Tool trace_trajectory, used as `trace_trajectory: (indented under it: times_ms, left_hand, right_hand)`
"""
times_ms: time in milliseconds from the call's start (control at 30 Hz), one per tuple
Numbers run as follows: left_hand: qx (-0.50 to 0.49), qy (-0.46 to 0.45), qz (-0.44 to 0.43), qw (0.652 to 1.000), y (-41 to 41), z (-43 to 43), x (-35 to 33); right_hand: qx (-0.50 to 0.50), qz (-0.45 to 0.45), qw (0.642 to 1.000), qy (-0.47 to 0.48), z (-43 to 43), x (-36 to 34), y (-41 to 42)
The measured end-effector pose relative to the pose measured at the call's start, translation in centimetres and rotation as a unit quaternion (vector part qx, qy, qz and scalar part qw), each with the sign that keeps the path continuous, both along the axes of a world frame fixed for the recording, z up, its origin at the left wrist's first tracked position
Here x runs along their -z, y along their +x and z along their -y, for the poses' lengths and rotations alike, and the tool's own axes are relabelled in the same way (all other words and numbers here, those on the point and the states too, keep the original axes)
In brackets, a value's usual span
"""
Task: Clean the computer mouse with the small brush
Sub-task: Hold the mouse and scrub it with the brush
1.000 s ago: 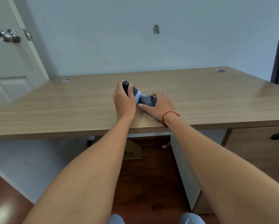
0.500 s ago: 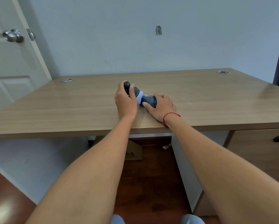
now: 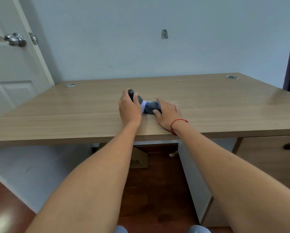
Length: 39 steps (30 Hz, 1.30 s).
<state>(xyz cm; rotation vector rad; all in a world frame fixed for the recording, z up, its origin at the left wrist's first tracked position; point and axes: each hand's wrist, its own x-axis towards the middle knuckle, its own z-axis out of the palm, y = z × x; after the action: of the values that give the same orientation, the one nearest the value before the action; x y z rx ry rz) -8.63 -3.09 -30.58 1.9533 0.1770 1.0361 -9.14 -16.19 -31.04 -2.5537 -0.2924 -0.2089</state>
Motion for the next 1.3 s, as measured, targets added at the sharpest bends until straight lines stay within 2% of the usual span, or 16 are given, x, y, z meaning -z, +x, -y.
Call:
trace_trajectory:
  times_ms: [100, 233, 300, 433, 600, 700, 800, 933, 1000, 1167, 1300]
  left_hand:
    - [-0.054, -0.029, -0.028, 0.998, 0.1, -0.4, 0.1]
    - [0.027, 0.013, 0.044, 0.999, -0.3, 0.2, -0.3]
    - [0.021, 0.029, 0.026, 0.999, -0.2, 0.2, -0.1]
    - [-0.043, -0.018, -0.020, 0.999, 0.1, -0.3, 0.2]
    - [0.030, -0.022, 0.060, 0.998, -0.4, 0.2, -0.4]
    - [0.024, 0.000, 0.018, 1.000, -0.1, 0.1, 0.0]
    - [-0.021, -0.024, -0.014, 0.999, 0.2, -0.2, 0.1]
    - [0.048, -0.025, 0.057, 0.997, -0.1, 0.1, -0.3]
    - [0.072, -0.017, 0.051, 0.996, 0.0, 0.1, -0.3]
    - [0.010, -0.048, -0.007, 0.999, 0.7, -0.4, 0.2]
    - [0.018, -0.080, 0.041, 0.996, 0.7, -0.4, -0.2]
  right_hand:
    - [-0.009, 0.003, 1.000, -0.023, 0.0, 0.1, 0.2]
    - [-0.018, 0.003, 1.000, -0.025, -0.1, 0.4, 0.4]
    - [-0.006, 0.014, 1.000, -0.005, 0.0, 0.4, 0.5]
    - [0.012, 0.017, 0.999, 0.035, 0.0, 0.6, 0.6]
    - [0.003, 0.021, 0.999, 0.034, 0.0, 0.7, 0.9]
    - [-0.001, 0.028, 0.999, 0.043, -0.1, 0.7, 0.9]
    - [0.010, 0.033, 0.998, 0.056, -0.2, 0.6, 0.7]
    - [0.048, 0.019, 0.996, 0.079, -0.3, 0.4, 0.8]
    - [0.074, 0.012, 0.993, 0.096, -0.5, 0.2, 0.8]
    - [0.095, -0.012, 0.990, 0.099, -0.6, -0.2, 0.7]
    - [0.086, -0.036, 0.986, 0.137, -0.5, -0.5, 1.0]
